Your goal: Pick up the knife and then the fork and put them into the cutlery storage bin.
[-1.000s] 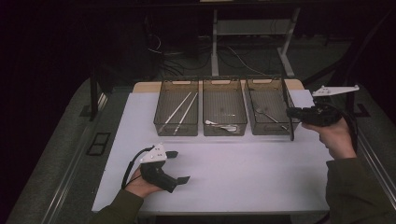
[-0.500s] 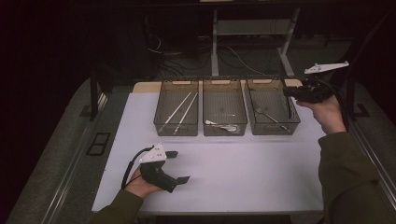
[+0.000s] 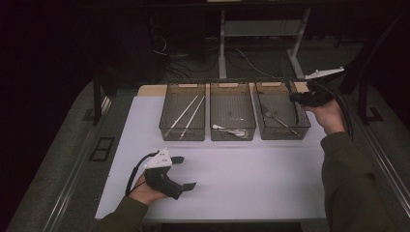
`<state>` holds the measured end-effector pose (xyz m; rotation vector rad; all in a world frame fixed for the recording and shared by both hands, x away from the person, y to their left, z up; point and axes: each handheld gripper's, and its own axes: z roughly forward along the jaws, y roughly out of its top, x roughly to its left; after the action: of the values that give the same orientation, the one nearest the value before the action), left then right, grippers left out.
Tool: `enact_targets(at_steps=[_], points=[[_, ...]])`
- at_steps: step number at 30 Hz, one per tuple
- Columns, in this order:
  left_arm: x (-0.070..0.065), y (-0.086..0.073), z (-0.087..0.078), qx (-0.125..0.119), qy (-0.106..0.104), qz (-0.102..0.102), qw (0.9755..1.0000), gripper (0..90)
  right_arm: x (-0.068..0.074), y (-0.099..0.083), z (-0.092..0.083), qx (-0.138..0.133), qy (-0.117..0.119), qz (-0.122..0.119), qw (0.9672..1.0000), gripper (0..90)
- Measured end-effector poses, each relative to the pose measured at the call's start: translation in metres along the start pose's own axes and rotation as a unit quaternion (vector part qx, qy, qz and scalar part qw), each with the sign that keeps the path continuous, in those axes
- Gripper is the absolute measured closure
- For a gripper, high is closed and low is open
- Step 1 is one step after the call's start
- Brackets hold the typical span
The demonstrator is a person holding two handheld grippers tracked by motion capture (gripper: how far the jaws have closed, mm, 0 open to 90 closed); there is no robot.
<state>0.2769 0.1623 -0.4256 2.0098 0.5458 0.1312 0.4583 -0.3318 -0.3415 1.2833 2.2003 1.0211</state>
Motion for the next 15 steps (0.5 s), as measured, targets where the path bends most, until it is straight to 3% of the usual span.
enact_targets(at_steps=[15], points=[[0.0,0.0,0.001,0.002,0.0,0.0,1.0,0.0,-0.005,-0.028,0.022,0.065,-0.004,-0.007,0.9979,79.9]])
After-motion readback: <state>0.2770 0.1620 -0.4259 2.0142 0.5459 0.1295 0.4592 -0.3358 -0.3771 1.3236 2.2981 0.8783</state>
